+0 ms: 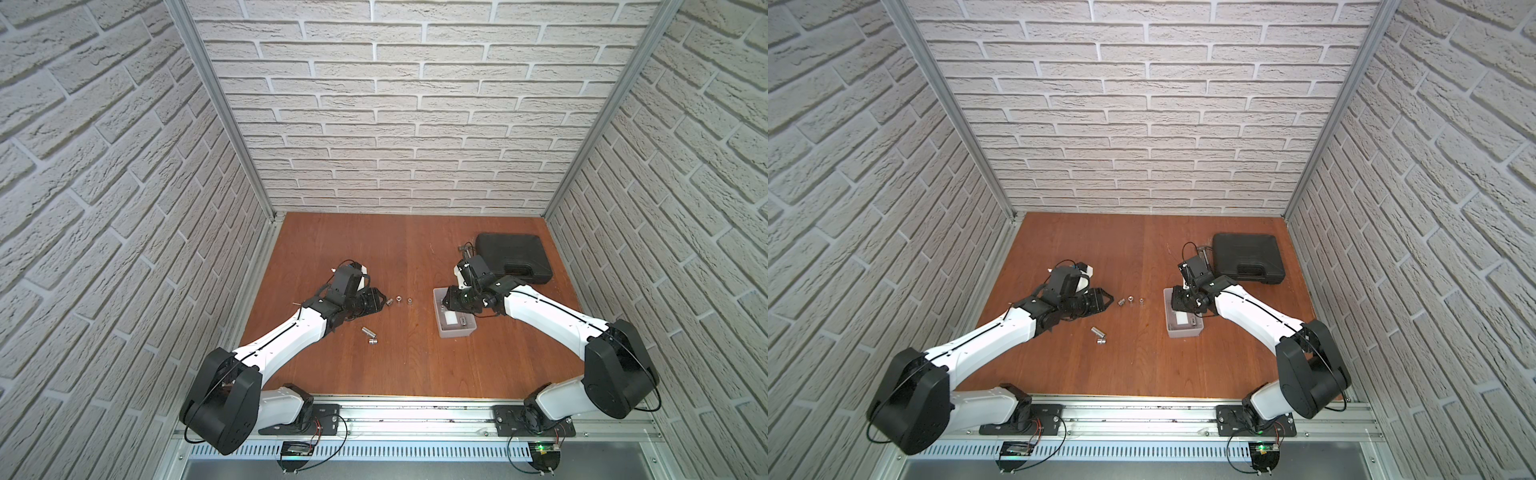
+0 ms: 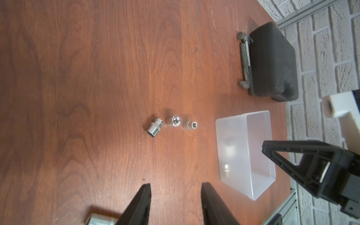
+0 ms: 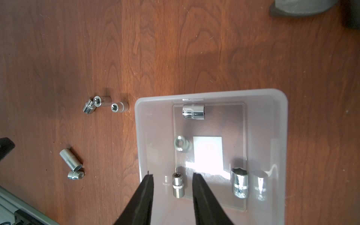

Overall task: Put the socket on the desktop into the storage box
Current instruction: Place the socket head in the storage box.

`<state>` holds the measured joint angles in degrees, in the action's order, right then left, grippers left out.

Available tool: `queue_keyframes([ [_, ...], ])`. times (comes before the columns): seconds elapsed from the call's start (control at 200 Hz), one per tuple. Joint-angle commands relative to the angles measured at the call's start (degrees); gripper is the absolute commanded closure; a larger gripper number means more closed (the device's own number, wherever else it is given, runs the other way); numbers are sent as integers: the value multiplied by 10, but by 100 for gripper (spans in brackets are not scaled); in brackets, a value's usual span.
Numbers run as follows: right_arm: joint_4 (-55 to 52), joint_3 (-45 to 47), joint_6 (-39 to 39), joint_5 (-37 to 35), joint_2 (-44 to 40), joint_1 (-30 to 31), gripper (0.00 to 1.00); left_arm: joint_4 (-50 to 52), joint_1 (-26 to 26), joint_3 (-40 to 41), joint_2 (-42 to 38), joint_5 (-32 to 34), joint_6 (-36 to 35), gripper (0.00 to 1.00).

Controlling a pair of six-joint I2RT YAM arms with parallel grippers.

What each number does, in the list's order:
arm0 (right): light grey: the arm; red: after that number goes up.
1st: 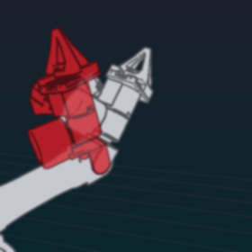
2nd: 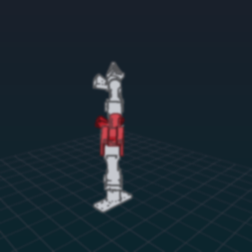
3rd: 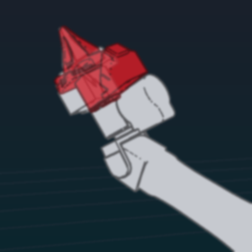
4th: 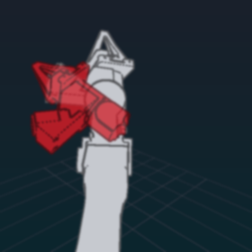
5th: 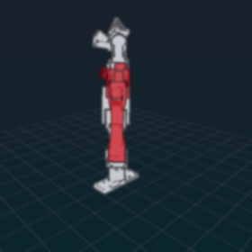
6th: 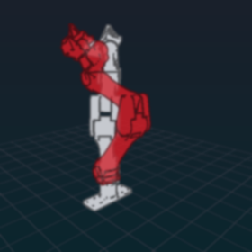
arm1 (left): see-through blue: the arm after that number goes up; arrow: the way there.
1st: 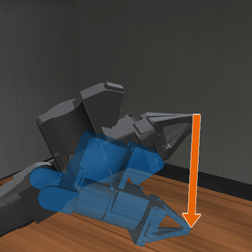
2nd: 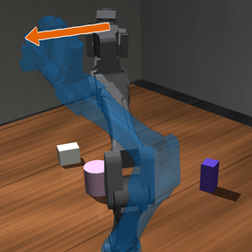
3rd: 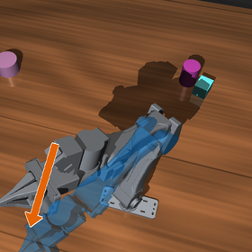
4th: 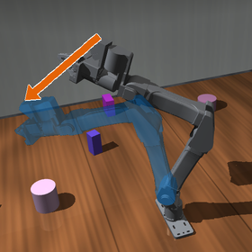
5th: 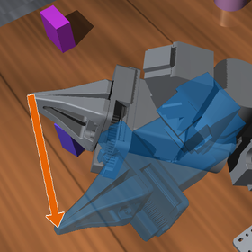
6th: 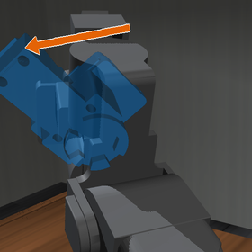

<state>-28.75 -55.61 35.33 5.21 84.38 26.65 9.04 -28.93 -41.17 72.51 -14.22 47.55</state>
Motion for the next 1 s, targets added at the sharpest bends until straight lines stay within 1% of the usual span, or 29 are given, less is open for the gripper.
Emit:
queue_keyframes([
  [0.0,-5,-10,-7,-15,-12,7,57,-1,1,3,-8,4,-10,52],
  [0.11,0,-12,-12,-19,-26,18,56,6,0,1,-9,6,-14,52],
  [0.255,11,-16,-27,-20,-42,42,67,49,-15,-15,-14,31,-36,51],
  [0.465,18,-36,-46,-36,-47,86,73,129,-56,-47,-22,75,-75,50],
  [0.595,26,-39,-46,-37,-43,98,77,161,-72,-54,-30,86,-86,49],
  [0.635,26,-39,-45,-38,-41,98,78,169,-78,-53,-32,85,-90,47],
  [0.7,24,-38,-45,-44,-40,98,78,186,-96,-53,-32,76,-105,45],
  [0.805,22,-33,-45,-48,-42,98,79,231,-130,-55,-31,79,-118,45],
  [0.995,35,-22,-39,-47,-50,98,79,291,-179,-43,-35,130,-93,45],
])
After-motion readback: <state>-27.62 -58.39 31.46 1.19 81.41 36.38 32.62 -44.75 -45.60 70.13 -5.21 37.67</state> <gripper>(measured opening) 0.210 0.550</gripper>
